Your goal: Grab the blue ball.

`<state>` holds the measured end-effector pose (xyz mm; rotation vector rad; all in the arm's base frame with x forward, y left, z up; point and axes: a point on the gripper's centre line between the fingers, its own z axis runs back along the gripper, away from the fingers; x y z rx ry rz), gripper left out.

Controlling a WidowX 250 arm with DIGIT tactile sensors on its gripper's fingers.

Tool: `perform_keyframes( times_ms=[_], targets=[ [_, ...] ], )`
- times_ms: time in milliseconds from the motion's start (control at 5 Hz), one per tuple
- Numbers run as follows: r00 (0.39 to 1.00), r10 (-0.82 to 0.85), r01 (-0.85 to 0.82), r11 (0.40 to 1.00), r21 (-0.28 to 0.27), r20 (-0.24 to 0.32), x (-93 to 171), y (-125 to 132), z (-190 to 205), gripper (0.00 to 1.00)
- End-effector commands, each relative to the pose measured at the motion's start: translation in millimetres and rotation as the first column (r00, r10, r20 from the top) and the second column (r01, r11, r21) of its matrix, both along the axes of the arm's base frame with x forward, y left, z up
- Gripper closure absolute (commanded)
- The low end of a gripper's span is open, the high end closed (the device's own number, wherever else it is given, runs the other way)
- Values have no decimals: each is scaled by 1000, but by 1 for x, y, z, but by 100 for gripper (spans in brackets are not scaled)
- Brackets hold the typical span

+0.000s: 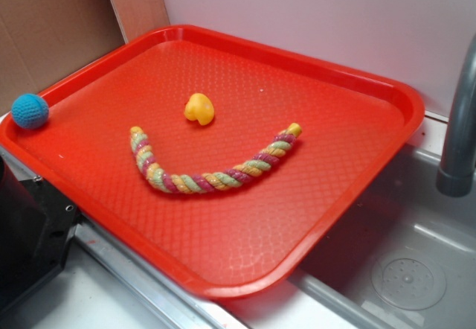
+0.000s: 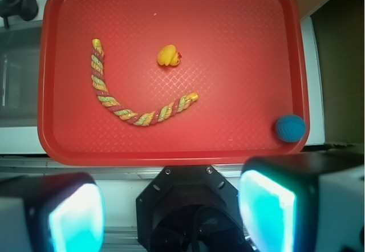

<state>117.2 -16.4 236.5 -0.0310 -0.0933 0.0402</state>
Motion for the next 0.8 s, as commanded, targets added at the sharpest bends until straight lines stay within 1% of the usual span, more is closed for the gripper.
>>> perform_keyframes(
  times_ms=[0, 200, 400, 600],
  targets=[
    [1000, 0, 0, 1000, 0, 0, 0, 0, 0, 0],
    [993, 117, -117, 992, -42, 9, 4, 8, -4, 0],
    [956, 293, -291, 955, -57, 23, 11, 20, -15, 0],
    [851, 520, -514, 854, -82, 73, 17, 41, -37, 0]
  ],
)
